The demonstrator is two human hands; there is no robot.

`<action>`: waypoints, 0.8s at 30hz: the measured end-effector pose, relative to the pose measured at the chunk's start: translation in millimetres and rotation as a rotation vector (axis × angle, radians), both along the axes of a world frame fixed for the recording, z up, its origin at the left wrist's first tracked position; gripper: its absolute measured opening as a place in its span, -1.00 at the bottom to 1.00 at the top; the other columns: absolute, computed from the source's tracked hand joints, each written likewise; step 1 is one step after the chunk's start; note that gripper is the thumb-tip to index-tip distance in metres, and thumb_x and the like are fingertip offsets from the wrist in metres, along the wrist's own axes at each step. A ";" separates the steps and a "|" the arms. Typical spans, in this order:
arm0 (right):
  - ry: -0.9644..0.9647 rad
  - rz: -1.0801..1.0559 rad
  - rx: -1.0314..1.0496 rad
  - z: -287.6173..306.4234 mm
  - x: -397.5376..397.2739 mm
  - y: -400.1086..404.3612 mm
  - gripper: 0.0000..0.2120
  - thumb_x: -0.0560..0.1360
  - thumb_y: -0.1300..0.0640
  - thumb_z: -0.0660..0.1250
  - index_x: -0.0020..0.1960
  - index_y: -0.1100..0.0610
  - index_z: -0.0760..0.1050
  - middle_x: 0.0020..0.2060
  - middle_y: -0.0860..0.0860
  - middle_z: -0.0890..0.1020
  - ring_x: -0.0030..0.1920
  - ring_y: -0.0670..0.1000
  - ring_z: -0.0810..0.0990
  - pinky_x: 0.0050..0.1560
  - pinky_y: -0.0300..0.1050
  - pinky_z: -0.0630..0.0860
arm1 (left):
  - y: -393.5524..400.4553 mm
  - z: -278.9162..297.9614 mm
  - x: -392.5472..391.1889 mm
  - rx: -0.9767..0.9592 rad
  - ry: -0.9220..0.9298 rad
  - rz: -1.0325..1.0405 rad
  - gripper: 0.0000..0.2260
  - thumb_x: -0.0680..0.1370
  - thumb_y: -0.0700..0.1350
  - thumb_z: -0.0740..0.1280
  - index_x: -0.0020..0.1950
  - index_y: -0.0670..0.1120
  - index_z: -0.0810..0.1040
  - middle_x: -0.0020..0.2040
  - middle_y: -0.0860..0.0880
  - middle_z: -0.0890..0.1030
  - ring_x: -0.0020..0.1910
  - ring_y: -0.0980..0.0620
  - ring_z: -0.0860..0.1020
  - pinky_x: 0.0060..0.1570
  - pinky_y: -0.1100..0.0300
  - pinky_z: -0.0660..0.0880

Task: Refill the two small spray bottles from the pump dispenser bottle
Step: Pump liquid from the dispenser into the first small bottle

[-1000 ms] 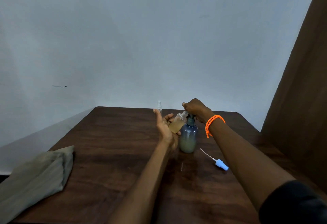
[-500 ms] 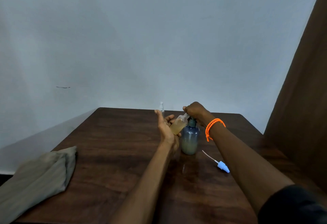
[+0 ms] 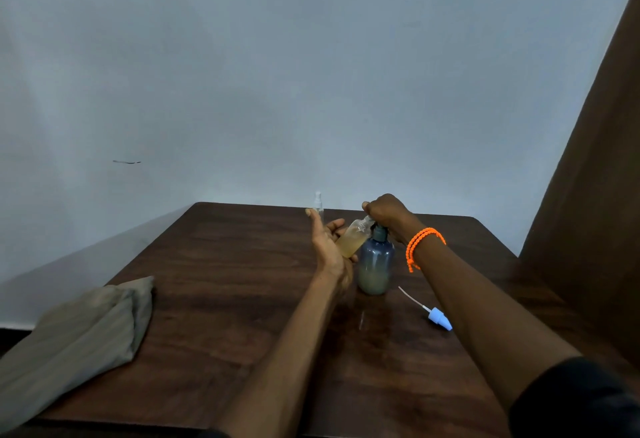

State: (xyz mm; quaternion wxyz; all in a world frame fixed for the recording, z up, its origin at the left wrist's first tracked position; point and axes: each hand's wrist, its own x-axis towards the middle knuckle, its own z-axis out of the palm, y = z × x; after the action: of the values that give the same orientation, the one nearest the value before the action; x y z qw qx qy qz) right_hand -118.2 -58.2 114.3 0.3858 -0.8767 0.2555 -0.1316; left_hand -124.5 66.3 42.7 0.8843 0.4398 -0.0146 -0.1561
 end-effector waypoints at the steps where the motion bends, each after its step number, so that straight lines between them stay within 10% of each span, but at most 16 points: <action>1: 0.008 -0.003 -0.010 1.9 -1.4 -0.4 -0.70 0.57 0.15 0.27 -0.32 0.17 0.35 -0.36 0.06 0.45 -0.34 0.02 0.41 -0.39 -0.16 0.28 | -0.2 0.1 0.2 -0.003 0.000 -0.005 -0.19 0.55 0.52 -0.03 0.21 -0.20 0.50 -0.11 -0.08 0.57 -0.39 0.03 0.53 -0.54 0.22 0.23; 24: -0.036 0.005 0.062 0.4 7.2 1.1 -0.68 0.58 0.11 0.29 -0.32 0.16 0.34 -0.37 0.06 0.44 -0.39 0.02 0.39 -0.37 -0.16 0.33 | -4.3 -6.3 7.6 -0.035 -0.018 0.026 -0.06 0.50 0.56 -0.01 0.34 -0.27 0.47 0.01 -0.16 0.57 -0.37 0.02 0.53 -0.52 0.18 0.26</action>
State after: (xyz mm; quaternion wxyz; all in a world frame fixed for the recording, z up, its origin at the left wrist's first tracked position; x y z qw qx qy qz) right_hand -111.0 -57.1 114.7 0.4176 -0.8625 0.2500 -0.1385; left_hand -116.9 62.0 36.5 0.8936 0.4259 -0.0195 -0.1402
